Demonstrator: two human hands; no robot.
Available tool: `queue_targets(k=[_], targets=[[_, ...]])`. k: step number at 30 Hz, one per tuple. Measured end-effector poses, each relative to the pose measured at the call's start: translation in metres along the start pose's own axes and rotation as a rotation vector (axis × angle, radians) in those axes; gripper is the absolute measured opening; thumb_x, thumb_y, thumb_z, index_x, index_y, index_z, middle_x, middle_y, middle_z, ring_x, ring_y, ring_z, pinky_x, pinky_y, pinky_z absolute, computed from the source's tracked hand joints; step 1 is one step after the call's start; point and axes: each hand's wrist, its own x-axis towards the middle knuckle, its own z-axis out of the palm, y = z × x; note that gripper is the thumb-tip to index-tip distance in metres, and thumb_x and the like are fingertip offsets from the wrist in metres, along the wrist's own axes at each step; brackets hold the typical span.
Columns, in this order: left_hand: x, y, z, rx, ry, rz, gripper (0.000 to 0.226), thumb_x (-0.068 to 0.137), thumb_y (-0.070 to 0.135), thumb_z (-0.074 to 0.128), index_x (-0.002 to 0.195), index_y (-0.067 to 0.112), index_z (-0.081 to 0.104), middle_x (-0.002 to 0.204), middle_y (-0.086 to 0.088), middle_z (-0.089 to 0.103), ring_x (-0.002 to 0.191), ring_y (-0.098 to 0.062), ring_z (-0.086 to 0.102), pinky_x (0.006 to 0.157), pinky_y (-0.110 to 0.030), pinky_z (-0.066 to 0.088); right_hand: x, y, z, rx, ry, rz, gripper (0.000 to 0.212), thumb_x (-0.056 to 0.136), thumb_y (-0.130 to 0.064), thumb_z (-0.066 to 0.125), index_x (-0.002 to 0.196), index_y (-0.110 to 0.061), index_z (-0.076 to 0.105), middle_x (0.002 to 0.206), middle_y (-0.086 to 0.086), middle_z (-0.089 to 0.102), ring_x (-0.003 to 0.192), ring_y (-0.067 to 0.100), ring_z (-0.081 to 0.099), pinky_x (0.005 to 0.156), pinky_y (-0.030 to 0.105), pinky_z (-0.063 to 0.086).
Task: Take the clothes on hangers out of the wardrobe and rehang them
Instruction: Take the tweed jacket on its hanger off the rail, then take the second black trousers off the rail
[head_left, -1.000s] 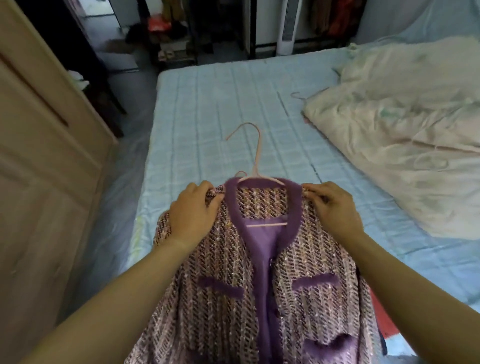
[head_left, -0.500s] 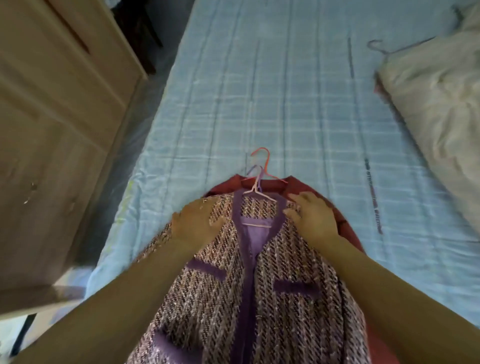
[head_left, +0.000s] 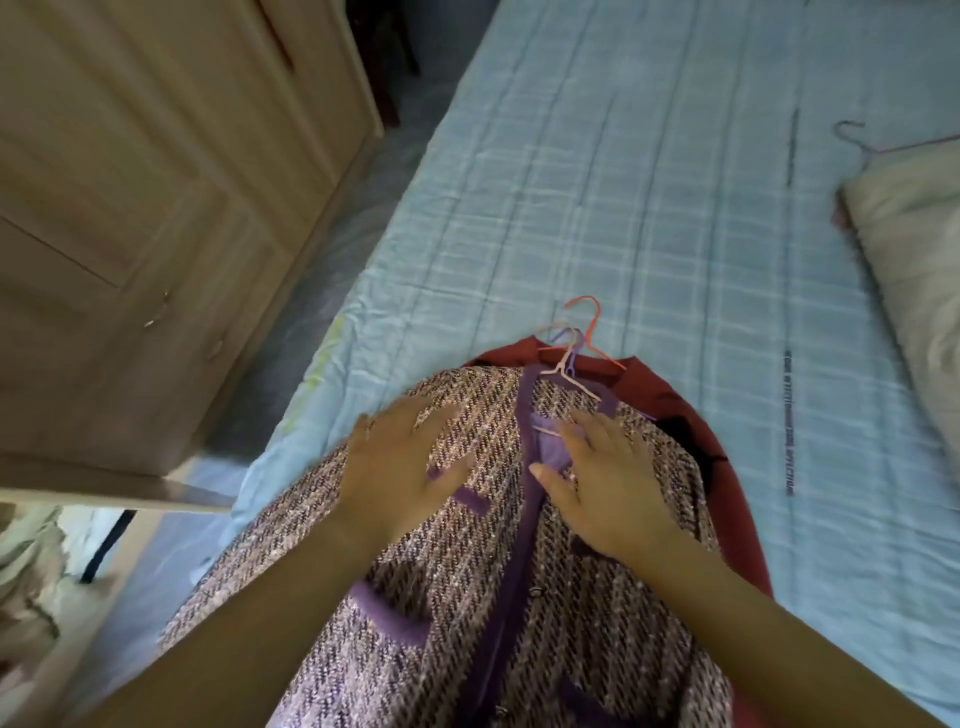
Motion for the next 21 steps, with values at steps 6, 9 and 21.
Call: queue_targets(k=[6, 9, 21], targets=[[-0.065, -0.034, -0.057, -0.022, 0.165, -0.042, 0.066, 0.081, 0.071, 0.032, 0.133, 0.033, 0.047, 0.133, -0.002, 0.053, 0.125, -0.023, 0.048, 0.102, -0.06, 0.034, -0.018, -0.095, -0.027, 0.035, 0.084, -0.193, 0.063, 0.088, -0.056, 0.031, 0.127, -0.011, 0.052, 0.127, 0.012, 0.055, 0.118, 0.032, 0.051, 0.096, 0.05, 0.042], [-0.114, -0.069, -0.082, 0.004, 0.202, -0.13, 0.068, 0.082, 0.072, 0.027, 0.133, 0.032, 0.048, 0.133, -0.003, 0.054, 0.124, -0.025, 0.05, 0.102, -0.058, 0.034, -0.027, -0.151, -0.024, 0.023, 0.074, -0.282, 0.062, 0.089, -0.056, 0.034, 0.126, -0.01, 0.052, 0.127, 0.014, 0.055, 0.118, 0.034, 0.05, 0.095, 0.052, 0.043], [-0.42, -0.272, -0.143, 0.061, 0.386, -0.67, 0.067, 0.082, 0.069, 0.028, 0.129, 0.029, 0.053, 0.13, -0.001, 0.055, 0.119, -0.026, 0.052, 0.097, -0.052, 0.037, -0.104, -0.496, 0.05, -0.046, -0.028, -0.784, 0.059, 0.085, -0.055, 0.034, 0.111, -0.01, 0.062, 0.112, 0.01, 0.063, 0.103, 0.032, 0.06, 0.079, 0.048, 0.052]])
